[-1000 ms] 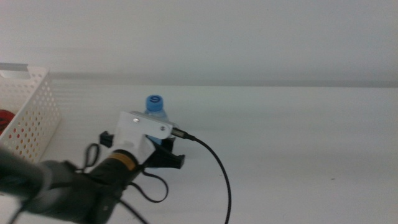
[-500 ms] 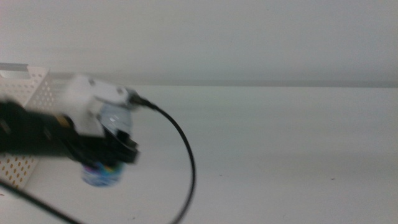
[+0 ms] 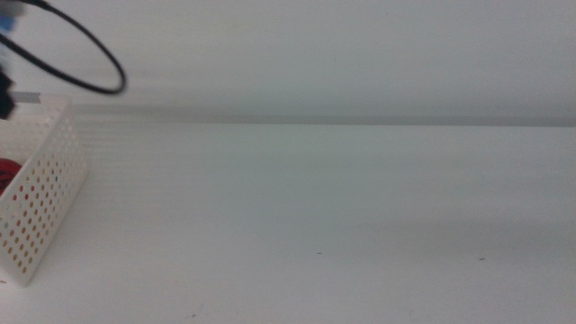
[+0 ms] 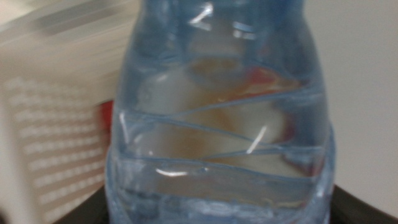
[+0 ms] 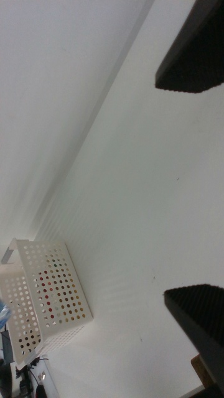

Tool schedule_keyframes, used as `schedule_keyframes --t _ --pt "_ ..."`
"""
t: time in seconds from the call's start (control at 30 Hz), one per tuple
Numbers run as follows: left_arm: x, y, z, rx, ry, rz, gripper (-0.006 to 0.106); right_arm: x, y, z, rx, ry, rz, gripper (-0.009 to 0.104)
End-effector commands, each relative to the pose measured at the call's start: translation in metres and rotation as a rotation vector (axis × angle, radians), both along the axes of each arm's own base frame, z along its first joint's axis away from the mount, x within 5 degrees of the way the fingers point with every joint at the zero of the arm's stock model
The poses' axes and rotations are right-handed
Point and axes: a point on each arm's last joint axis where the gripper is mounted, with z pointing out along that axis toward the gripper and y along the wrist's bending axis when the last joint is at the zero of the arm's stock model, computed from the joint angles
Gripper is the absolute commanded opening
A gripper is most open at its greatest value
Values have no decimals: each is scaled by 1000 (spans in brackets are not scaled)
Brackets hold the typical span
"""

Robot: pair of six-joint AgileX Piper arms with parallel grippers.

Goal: Use arms to grab the bottles and put them into the dustbin to the left of the table.

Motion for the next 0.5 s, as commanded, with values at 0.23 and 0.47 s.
schedule_keyframes --t 0.23,0.47 --pt "22 60 -28 7 40 126 -2 0 0 0 -2 -12 2 82" --pt "38 67 -59 -15 98 129 -2 0 0 0 -2 -12 2 82"
